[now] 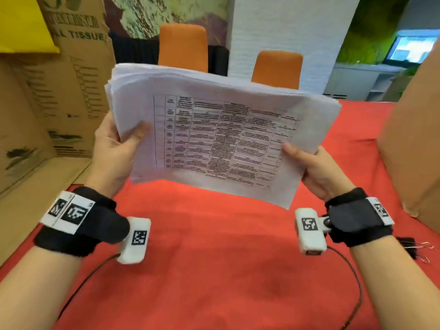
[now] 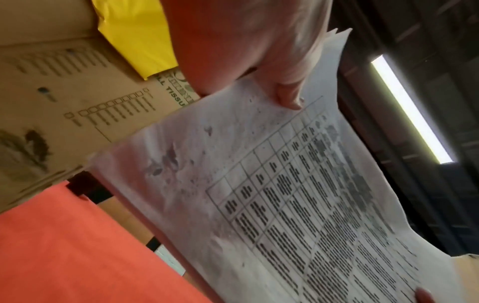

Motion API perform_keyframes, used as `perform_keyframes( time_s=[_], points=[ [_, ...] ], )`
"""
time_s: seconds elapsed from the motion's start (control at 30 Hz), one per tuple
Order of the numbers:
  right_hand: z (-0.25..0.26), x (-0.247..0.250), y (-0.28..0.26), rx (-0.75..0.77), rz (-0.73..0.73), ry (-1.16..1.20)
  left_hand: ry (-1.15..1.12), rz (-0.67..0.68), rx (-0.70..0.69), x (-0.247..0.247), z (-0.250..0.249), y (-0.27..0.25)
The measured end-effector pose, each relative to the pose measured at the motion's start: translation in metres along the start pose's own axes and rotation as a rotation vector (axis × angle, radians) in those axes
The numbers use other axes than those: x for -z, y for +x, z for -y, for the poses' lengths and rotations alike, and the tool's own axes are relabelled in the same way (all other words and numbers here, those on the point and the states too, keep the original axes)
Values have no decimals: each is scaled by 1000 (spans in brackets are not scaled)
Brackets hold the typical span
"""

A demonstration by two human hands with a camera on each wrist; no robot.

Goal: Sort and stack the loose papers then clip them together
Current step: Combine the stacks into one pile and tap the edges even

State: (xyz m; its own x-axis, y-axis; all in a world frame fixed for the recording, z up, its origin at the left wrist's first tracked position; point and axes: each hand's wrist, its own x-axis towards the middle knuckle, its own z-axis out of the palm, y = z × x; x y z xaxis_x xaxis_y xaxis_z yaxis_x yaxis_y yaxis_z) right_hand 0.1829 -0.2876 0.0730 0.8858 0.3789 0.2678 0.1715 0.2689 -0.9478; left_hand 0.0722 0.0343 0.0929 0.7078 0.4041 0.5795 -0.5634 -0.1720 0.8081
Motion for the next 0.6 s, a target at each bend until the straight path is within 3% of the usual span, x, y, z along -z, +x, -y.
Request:
perform_keyframes(
  time_s=[0.13,0.23,0.37,0.47,0.6],
  points=[
    [-24,12,-16,-98,57,-58,-8,-35,165,11,37,-28],
    [-44,2,-29,-116,38,-92,-25,-226,370,7,63,-44],
    [-38,-6,-24,-118,-6,-47,204,-352,331,11,67,-32],
    [-37,-3,-22,-137,27,-16,187,-101,371,6,62,-28],
    [-41,3,-23,-162,32,75,99,-278,388,6,59,-31]
  ],
)
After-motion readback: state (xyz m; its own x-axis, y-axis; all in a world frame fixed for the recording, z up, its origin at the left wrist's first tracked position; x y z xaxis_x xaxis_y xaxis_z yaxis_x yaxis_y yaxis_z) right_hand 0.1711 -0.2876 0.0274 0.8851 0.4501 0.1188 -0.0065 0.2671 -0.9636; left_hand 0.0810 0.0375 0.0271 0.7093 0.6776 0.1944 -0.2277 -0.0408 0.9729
